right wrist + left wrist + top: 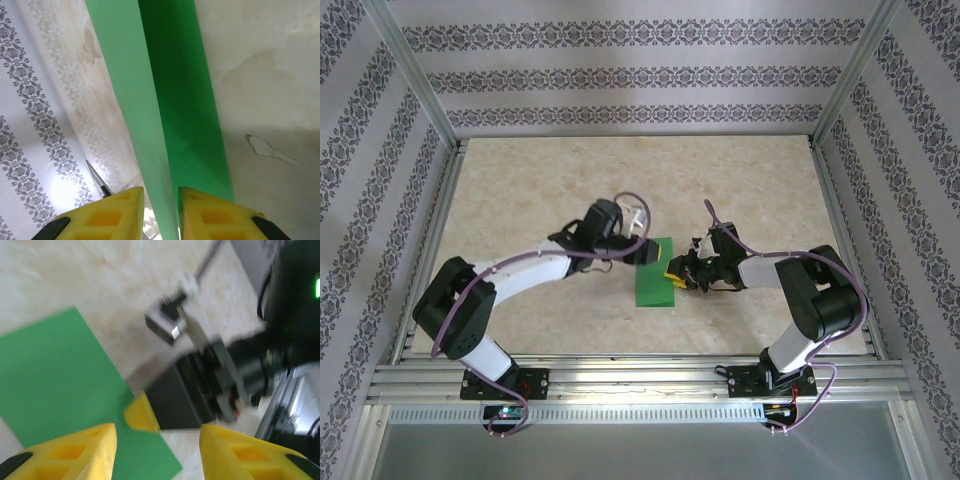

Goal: Fold a paper plane with a square sheet of paper (pick it up from the middle)

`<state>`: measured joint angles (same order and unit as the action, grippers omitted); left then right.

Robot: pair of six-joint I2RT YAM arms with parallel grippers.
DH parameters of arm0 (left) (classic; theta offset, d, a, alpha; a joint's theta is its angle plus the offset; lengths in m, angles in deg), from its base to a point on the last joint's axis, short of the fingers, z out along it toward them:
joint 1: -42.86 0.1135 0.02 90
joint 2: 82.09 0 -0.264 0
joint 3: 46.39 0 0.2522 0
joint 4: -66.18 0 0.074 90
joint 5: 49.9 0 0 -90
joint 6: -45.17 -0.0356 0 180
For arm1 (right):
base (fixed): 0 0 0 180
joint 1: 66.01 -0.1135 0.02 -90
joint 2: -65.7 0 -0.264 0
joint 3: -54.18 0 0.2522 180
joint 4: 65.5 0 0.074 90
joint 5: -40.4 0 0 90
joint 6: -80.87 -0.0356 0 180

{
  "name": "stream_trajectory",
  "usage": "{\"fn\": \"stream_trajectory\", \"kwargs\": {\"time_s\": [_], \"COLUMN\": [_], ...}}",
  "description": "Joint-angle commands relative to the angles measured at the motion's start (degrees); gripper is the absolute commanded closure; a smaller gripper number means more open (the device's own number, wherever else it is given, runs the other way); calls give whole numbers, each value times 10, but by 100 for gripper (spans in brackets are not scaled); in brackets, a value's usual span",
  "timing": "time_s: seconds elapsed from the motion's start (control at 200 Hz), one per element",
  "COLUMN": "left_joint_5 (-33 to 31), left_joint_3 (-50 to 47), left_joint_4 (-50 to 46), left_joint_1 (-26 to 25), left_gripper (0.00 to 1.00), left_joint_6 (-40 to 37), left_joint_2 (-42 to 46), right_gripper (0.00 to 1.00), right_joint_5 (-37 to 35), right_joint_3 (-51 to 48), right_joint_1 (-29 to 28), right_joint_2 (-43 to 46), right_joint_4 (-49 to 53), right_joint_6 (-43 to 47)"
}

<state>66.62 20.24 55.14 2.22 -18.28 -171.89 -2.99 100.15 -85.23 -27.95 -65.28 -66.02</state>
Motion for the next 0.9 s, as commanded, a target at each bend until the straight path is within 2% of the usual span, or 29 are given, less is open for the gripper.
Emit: {"fn": "stream_trajectory", "kwargs": {"time_s": [0.0, 0.14, 0.31, 0.49, 0.749, 0.894], "left_joint_5": [-134, -244, -369, -455, -530, -552], "left_joint_3": [-52, -69, -49, -17, 44, 66], "left_joint_4": [31, 20, -16, -52, -101, -117], "left_joint_1": [-74, -168, -240, -272, -296, -299], "left_gripper": [51, 48, 44, 42, 41, 43], "left_joint_6": [-92, -176, -244, -258, -278, -282], "left_joint_2": [16, 5, -32, -71, -129, -155], "right_gripper": [75, 75, 75, 75, 75, 75], "right_joint_5": [13, 16, 13, 7, 5, 4], "right_joint_3": [6, 9, 11, 9, 8, 8], "right_joint_1": [5, 5, 6, 6, 6, 5], "right_joint_2": [1, 1, 6, 9, 13, 13], "right_joint_4": [-6, -5, 2, 9, 8, 9], "right_joint_6": [-1, -2, -1, -1, -2, -1]}}
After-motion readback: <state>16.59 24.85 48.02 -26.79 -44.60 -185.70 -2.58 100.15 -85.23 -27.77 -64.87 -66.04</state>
